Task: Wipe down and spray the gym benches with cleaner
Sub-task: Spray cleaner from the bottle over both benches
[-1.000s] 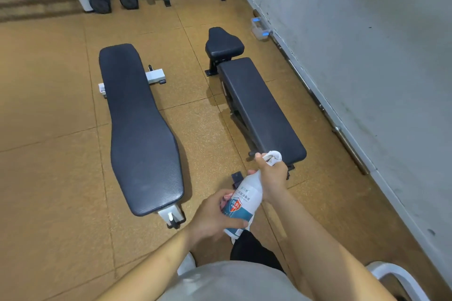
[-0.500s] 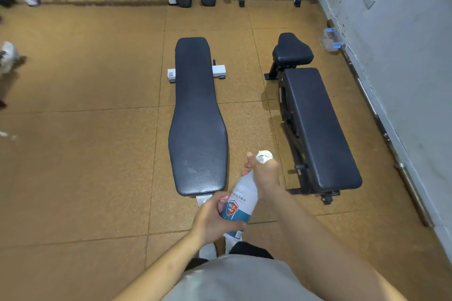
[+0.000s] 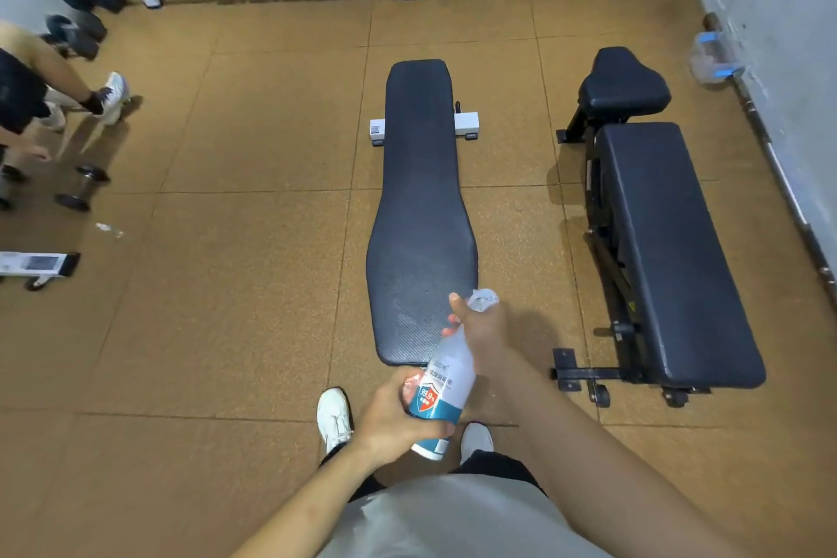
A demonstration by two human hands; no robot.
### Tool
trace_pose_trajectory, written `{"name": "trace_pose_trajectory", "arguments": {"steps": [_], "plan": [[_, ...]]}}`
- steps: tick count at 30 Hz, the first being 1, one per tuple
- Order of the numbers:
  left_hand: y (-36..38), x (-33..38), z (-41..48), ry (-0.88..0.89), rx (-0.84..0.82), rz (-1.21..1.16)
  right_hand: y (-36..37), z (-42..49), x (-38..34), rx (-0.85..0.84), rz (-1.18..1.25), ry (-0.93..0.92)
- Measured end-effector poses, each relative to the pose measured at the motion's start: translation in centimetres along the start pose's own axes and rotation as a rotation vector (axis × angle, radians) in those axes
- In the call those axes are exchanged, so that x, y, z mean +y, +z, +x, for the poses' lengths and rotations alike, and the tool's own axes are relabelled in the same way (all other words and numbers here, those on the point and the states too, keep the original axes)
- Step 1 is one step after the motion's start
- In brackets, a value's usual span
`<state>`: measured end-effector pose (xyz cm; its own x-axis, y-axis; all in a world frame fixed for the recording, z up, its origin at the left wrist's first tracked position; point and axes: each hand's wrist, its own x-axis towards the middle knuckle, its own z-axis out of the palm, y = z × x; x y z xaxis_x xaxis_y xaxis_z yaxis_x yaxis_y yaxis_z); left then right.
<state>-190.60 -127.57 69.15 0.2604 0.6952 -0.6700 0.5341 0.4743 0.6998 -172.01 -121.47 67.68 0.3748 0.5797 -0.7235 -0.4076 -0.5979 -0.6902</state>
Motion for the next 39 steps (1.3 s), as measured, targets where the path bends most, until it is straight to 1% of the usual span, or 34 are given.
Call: {"name": "trace_pose_trajectory", "arguments": {"steps": [5,8,12,17,20,22,24,25,28,31,32,34,36,39], "plan": [[-4.8,-0.1,2.6,0.027,-0.1,0.047,3.2,0.5,-0.3,0.05,0.098,0.005],[-8.5,-0.9,3.9,0.083,-0.156,0.075,6.5,0.2,-0.1,0.133,0.116,-0.014],[-14.3,-1.4,5.5,0.132,-0.227,0.117,11.7,-1.3,-1.1,0.186,0.161,-0.012],[-21.4,-1.2,8.1,0.164,-0.33,0.136,18.1,-2.2,-2.5,0.357,0.172,-0.043],[-25.3,-2.0,9.3,0.157,-0.368,0.18,21.9,-2.9,-2.2,0.417,0.178,-0.027],[-27.3,-1.7,9.9,0.206,-0.388,0.245,24.0,-3.2,-2.5,0.45,0.152,-0.008],[-28.6,-1.3,10.2,0.266,-0.401,0.294,25.3,-3.3,-3.0,0.45,0.152,-0.012],[-29.0,-1.2,10.2,0.27,-0.404,0.278,25.7,-3.3,-3.3,0.437,0.171,-0.034],[-29.9,-0.9,10.5,0.224,-0.387,0.157,26.7,-2.8,-4.4,0.376,0.19,-0.102],[-31.1,-0.3,12.2,0.199,-0.371,0.118,27.7,-1.8,-5.3,0.249,0.198,-0.182],[-31.5,-0.1,12.9,0.199,-0.362,0.128,28.1,-1.4,-5.6,0.238,0.178,-0.185],[-32.5,0.9,14.4,0.216,-0.354,0.182,28.9,-0.3,-6.4,0.298,0.17,-0.161],[-33.4,2.4,16.0,0.229,-0.365,0.249,29.5,1.3,-7.4,0.368,0.213,-0.13],[-34.6,5.7,19.4,0.244,-0.379,0.306,30.1,4.4,-9.3,0.384,0.281,-0.123]]}}
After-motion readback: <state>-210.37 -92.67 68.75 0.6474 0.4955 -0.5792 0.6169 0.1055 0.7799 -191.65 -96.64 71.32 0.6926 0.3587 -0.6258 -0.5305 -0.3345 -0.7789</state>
